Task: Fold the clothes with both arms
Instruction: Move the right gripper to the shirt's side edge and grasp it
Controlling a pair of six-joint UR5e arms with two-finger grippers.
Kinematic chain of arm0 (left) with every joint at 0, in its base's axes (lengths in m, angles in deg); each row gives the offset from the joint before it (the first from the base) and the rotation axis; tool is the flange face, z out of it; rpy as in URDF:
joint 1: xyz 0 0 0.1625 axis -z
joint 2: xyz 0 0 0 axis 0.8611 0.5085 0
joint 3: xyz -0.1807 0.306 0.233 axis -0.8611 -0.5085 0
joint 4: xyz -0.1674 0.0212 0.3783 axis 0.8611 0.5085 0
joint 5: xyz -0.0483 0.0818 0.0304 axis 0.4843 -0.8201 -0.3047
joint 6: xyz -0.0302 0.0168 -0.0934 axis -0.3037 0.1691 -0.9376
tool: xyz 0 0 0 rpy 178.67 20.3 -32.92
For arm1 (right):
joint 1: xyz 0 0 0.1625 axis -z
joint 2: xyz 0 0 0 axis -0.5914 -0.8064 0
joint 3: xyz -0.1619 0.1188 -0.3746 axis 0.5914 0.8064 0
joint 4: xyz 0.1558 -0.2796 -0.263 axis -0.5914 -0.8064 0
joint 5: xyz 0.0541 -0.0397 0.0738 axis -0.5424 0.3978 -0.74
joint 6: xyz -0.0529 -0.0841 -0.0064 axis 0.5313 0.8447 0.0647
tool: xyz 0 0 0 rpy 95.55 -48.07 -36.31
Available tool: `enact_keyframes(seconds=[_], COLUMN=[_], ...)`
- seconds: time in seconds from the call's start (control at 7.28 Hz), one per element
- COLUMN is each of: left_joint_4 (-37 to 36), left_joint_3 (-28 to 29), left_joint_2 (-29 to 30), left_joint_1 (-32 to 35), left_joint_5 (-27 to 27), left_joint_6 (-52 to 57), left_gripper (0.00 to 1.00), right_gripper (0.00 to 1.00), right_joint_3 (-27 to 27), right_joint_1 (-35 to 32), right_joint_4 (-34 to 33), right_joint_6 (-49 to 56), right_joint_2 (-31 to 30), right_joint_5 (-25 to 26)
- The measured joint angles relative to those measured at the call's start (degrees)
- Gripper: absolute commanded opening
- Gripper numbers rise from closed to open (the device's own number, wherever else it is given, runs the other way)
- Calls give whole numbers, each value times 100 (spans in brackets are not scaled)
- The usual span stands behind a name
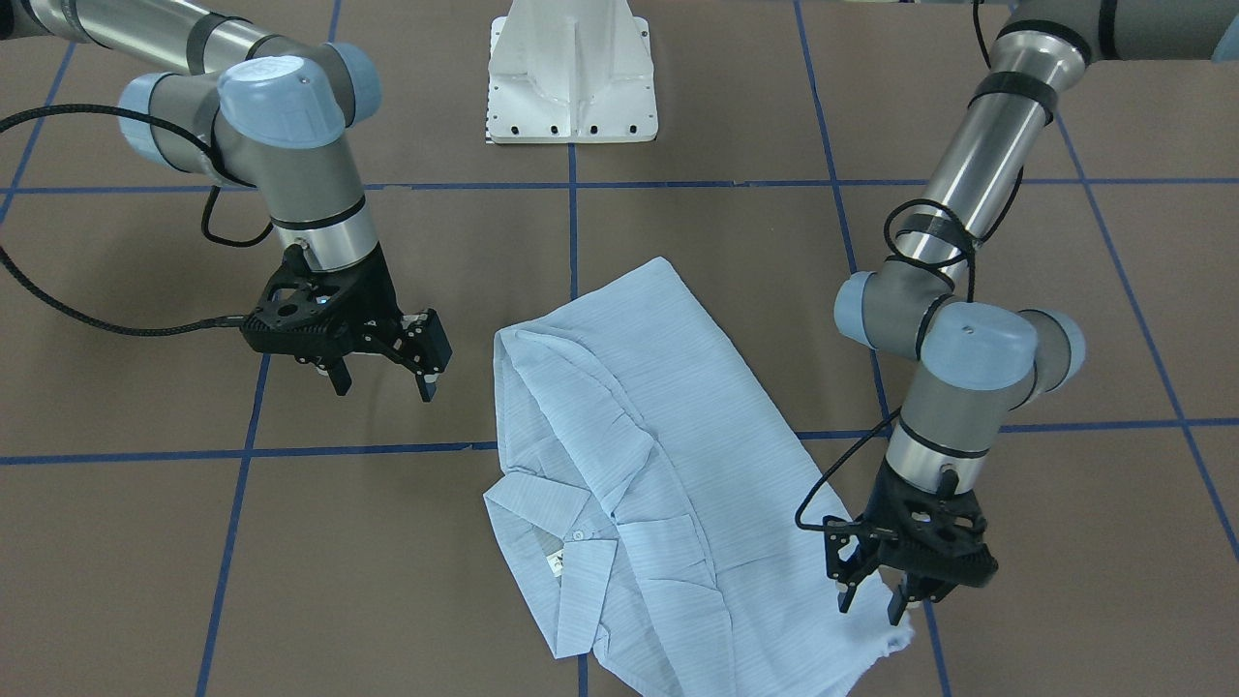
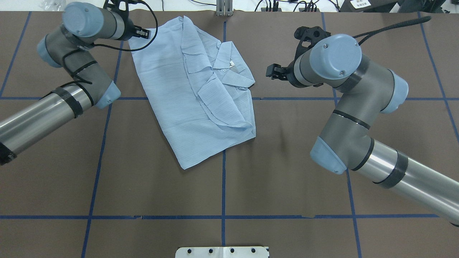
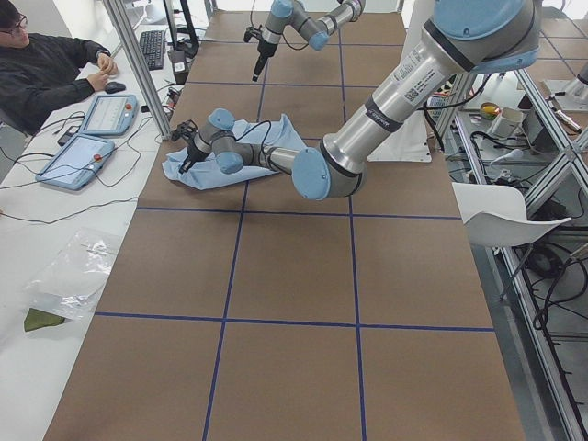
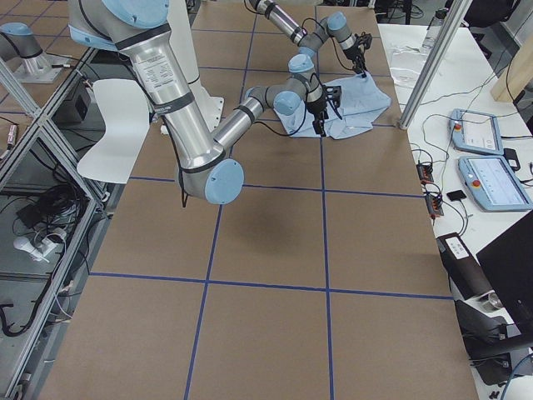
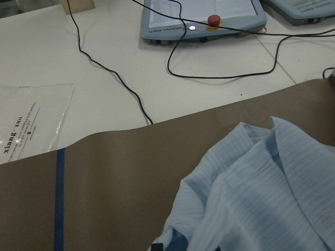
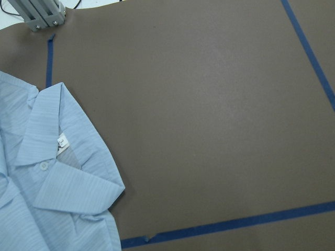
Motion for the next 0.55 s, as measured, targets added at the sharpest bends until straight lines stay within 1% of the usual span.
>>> enact_keyframes(seconds=[0.14, 0.27, 0.41, 0.55], left_joint_4=[21, 27, 31, 49], left_joint_3=[-365, -641, -785, -836], left_joint_2=[-309, -534, -652, -705], left_joint_1=[91, 128, 136, 128], left_joint_5=[300, 420, 460, 472], left_joint_6=[76, 89, 78, 71], left_gripper=[100, 100, 100, 100], right_gripper=[100, 100, 100, 100], right_joint_3=[19, 17, -3, -18], right_joint_1=[261, 536, 808, 1073], right_joint_4=[-29, -108, -302, -487], right_joint_6=[-425, -927, -1362, -1583], right_joint_2=[45, 82, 127, 157], right_joint_5=[222, 454, 684, 958])
